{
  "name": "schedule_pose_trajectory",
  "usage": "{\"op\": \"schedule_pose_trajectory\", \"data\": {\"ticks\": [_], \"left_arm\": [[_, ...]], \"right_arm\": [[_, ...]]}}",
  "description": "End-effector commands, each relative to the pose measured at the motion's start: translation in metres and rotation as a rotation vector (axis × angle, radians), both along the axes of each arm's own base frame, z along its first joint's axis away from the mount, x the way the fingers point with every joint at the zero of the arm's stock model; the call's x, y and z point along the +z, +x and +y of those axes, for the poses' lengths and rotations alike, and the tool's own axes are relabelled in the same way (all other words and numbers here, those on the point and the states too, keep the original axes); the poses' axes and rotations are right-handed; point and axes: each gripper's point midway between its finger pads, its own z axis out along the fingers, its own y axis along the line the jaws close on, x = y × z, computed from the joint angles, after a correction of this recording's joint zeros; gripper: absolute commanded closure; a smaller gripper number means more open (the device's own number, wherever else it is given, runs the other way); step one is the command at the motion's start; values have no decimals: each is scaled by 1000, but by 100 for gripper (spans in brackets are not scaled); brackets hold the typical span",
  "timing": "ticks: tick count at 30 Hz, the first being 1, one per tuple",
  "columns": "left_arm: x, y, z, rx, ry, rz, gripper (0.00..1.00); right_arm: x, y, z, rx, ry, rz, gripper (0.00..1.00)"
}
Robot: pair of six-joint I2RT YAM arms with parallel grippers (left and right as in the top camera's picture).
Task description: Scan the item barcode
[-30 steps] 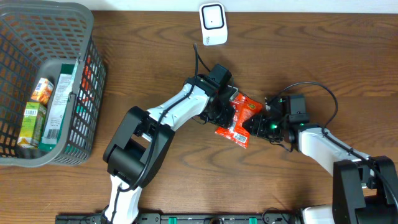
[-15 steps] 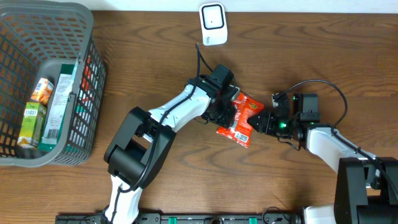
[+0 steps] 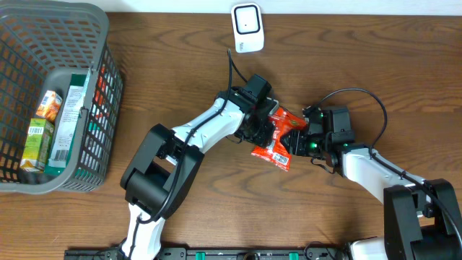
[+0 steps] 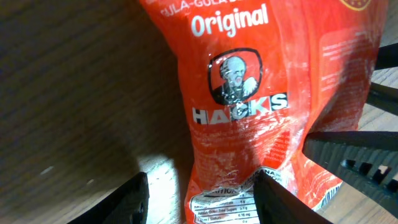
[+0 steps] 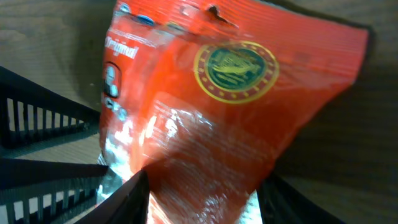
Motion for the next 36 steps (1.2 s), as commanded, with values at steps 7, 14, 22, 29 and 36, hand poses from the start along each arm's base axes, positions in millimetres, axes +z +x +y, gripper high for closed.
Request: {"op": "schedule_pose_trajectory", "data": {"ticks": [7, 14, 22, 29, 36], "left_arm": [[56, 35, 29, 107, 20, -161, 43], [60, 36, 50, 160, 45, -123, 43], [96, 41, 54, 177, -5, -196, 42], [117, 41, 67, 225, 24, -244, 42], [138, 45, 95, 369, 110, -315, 38]], "right_arm": [[-12, 5, -20, -65, -125, -7, 83], [2, 13, -43, -82, -151, -58, 93], [30, 12, -131, -229, -439, -126, 95], [64, 18, -105, -147, -299, -165, 78], [94, 11, -34, 57, -132, -158, 73]]}}
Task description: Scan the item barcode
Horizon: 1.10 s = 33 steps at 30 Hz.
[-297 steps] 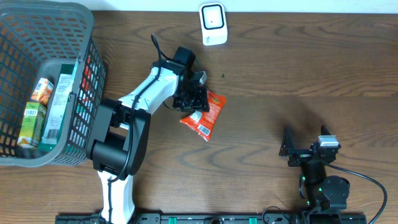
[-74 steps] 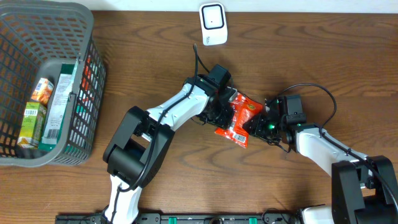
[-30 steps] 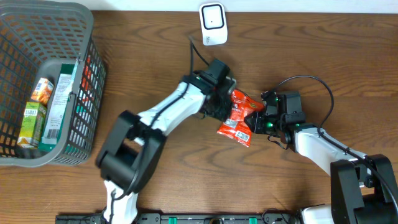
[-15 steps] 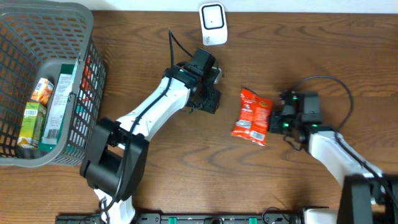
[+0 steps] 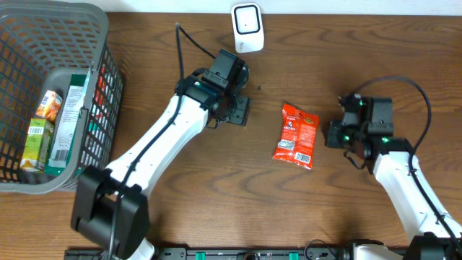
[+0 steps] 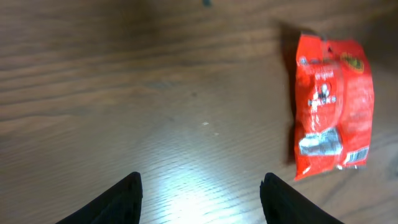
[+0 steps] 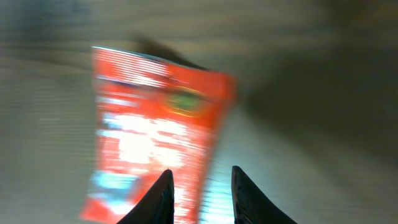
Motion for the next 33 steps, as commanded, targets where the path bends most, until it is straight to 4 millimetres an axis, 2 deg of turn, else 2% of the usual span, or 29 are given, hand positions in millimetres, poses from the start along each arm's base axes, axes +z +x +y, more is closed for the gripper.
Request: {"op": "schedule_pose_trajectory", "data": {"ticks": [1, 9, 12, 17, 22, 25, 29, 33], "left_arm": [[19, 7, 19, 115, 43, -60, 38], [10, 7, 58, 237, 158, -29, 37], [8, 7, 68, 259, 167, -10, 33], [7, 5, 73, 268, 170, 7, 32], [7, 5, 73, 268, 169, 6, 32], [6, 5, 73, 268, 170, 7, 32], [6, 5, 73, 268, 170, 7, 32], [7, 6, 73, 268, 168, 4, 32]], "right_arm": [[18, -5, 51, 151, 82, -22, 73], [-24, -15, 104, 269, -4, 50, 75], [-39, -10, 110, 257, -38, 57, 75], [-63, -10, 110, 246, -59, 107, 74], [-75, -6, 84, 173, -195, 117, 72], [-71, -3, 64, 124, -272, 119, 71], [-60, 1, 53, 145, -308, 106, 69], [-57, 8, 35, 116, -354, 97, 66]]}}
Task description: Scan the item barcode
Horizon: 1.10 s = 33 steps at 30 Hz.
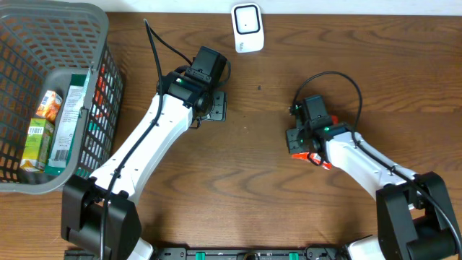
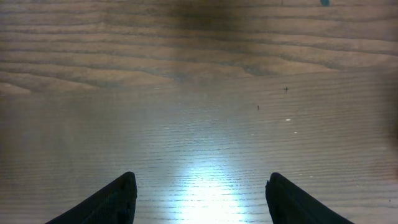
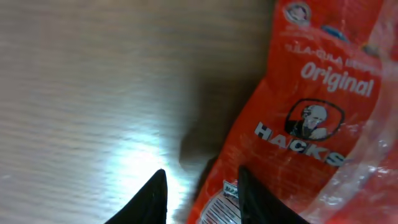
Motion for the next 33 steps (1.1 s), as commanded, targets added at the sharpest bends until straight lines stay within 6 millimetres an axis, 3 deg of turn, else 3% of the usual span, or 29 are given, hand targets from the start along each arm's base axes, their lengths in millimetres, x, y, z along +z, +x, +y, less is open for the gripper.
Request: {"op": "schedule_pose_trajectory", "data": {"ticks": [1, 5, 8, 13, 16, 19, 22, 25, 28, 31, 33], "left_arm": [[4, 3, 2, 12, 4, -14, 32], [4, 3, 2, 12, 4, -15, 32], [4, 3, 2, 12, 4, -15, 32], [4, 3, 1, 10, 1, -12, 32], [4, 2, 1, 9, -2, -11, 32], [4, 2, 1, 9, -2, -10, 32], [3, 1, 1, 9, 1, -6, 32], [3, 1, 2, 9, 2, -4, 32], [3, 1, 2, 9, 2, -4, 32], [2, -1, 2, 9, 4, 2, 32], [2, -1, 2, 9, 5, 4, 32]], "right_arm": [[15, 16, -23, -28, -70, -64, 66], [15, 18, -33, -59, -64, -61, 66], [16, 18, -29, -41, -15, -51, 66], [34, 7, 8, 16, 207, 10, 66], [33, -8, 20, 41, 274, 76, 67], [18, -26, 11, 15, 228, 141, 68], [6, -39, -10, -30, 119, 180, 66], [2, -41, -43, -116, -36, 181, 63], [2, -40, -63, -173, -112, 168, 61], [4, -37, -67, -192, -105, 161, 59], [7, -33, -59, -186, -47, 167, 59]]}}
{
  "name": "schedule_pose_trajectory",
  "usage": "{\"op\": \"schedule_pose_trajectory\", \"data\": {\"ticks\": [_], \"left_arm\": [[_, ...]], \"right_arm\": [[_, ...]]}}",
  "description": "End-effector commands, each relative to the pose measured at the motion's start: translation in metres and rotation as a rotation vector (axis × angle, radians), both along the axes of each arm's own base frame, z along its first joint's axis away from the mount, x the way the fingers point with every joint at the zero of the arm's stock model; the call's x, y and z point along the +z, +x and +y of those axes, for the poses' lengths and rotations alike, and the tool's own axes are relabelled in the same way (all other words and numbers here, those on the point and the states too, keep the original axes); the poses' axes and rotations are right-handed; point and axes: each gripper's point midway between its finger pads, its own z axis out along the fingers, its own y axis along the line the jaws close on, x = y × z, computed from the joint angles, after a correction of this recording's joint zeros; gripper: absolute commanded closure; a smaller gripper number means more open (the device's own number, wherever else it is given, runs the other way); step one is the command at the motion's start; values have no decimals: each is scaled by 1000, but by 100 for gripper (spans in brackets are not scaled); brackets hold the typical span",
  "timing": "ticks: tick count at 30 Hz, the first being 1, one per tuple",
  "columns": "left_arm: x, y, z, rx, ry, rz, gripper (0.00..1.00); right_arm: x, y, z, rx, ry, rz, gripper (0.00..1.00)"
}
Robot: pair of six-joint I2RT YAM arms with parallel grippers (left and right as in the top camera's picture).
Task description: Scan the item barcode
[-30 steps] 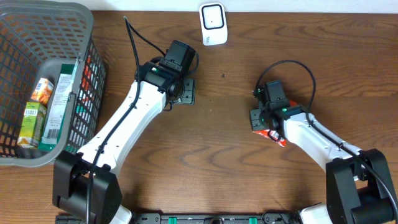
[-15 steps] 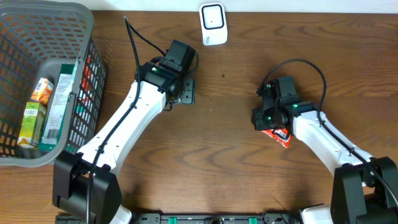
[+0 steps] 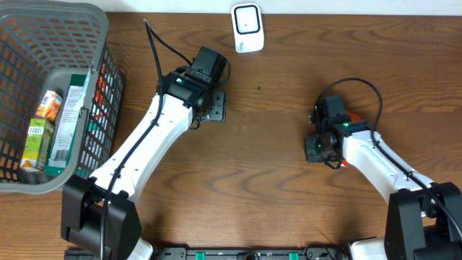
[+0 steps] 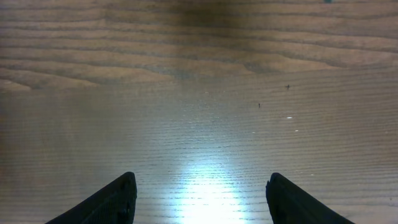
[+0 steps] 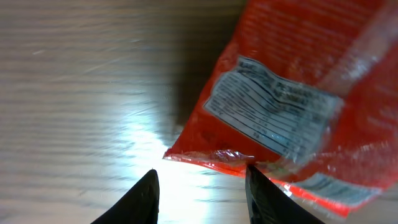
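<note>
A red snack packet (image 5: pixel 292 81) lies on the wooden table with its white printed label (image 5: pixel 273 106) facing up. My right gripper (image 5: pixel 202 199) is open at the packet's lower edge, which reaches the right fingertip (image 5: pixel 261 193). From overhead the right gripper (image 3: pixel 315 150) covers most of the packet, and only a red sliver (image 3: pixel 343 163) shows. The white scanner (image 3: pixel 247 27) stands at the table's far edge. Well left of the packet, my left gripper (image 3: pixel 217 108) is open over bare wood (image 4: pixel 202 202).
A grey wire basket (image 3: pixel 101 144) at the far left holds several cartons (image 3: pixel 36 137). A black cable loops above the right arm (image 3: pixel 354 85). The brown table (image 3: pixel 274 209) runs to the near edge.
My right gripper has moved right and slightly nearer. Its wrist view now shows the packet's label end instead of the logo. The red showing overhead sits further right. The left arm is unchanged.
First both grippers were close around the packet at the table's middle. Then the packet lay flat alone, with both arms drawn apart. Then the left gripper stood over bare wood at the back and the right was over the packet's logo; now it is at the label end.
</note>
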Motion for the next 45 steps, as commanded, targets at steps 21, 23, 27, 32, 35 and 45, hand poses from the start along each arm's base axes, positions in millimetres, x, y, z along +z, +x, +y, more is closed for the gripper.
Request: {"op": "schedule_pose_trajectory", "data": {"ticks": [21, 23, 27, 32, 35, 45], "left_arm": [[3, 0, 2, 6, 4, -1, 32], [3, 0, 2, 6, 4, -1, 32], [3, 0, 2, 6, 4, -1, 31], [3, 0, 2, 6, 4, -2, 31], [3, 0, 2, 6, 4, -1, 19], [76, 14, 2, -4, -63, -173, 17]], "right_arm": [[12, 35, 44, 57, 139, -143, 62], [7, 33, 39, 51, 116, -135, 61], [4, 28, 15, 20, -18, -117, 61], [4, 20, -10, -7, -151, -91, 59], [4, 21, -13, -20, -144, -91, 59], [53, 57, 31, 32, 79, -149, 50]]}}
